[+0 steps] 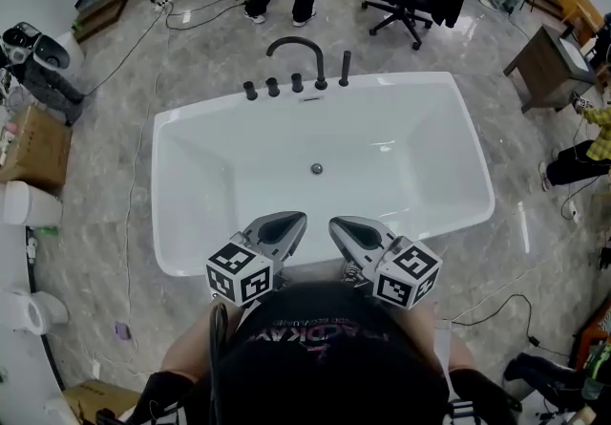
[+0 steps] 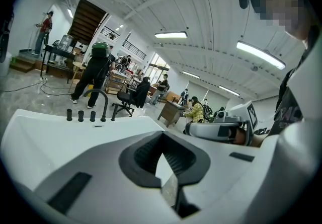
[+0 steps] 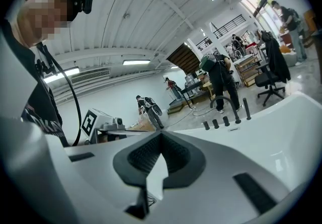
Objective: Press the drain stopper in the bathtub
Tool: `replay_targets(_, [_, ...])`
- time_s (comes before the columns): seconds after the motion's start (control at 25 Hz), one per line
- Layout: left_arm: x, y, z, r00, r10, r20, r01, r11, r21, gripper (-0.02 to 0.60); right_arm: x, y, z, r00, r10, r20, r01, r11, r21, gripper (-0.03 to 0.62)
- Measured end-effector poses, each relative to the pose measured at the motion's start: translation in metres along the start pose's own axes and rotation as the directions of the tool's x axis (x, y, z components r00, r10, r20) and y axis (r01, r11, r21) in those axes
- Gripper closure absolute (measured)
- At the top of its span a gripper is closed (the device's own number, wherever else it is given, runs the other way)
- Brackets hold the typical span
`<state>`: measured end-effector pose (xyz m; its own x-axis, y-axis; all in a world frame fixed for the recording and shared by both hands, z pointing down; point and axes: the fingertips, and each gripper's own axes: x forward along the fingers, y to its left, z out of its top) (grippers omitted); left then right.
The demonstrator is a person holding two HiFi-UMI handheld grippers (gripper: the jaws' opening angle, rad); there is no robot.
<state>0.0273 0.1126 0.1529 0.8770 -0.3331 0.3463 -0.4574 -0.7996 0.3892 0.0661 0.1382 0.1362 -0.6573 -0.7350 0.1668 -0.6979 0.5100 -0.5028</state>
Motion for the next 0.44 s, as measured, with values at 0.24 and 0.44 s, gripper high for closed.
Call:
replay_targets(0.24, [0.0007,-0.0009,0.0015,1.0,-0.005,0.0,0.005,1.0,0.004,0.575,0.0004,-0.0003,0.0,1.0,-0.005,0.0,0.005,1.0,-0.002,0.583])
replay_targets(0.44, [0.0023,-0.0005,0.0031,1.0,-0.003,-0.002,0.003,1.0,0.0,0.575,0.0002,-0.0018,0.0019,1.0,-0.006,-0.001,0.006,1.0,0.0,0.583])
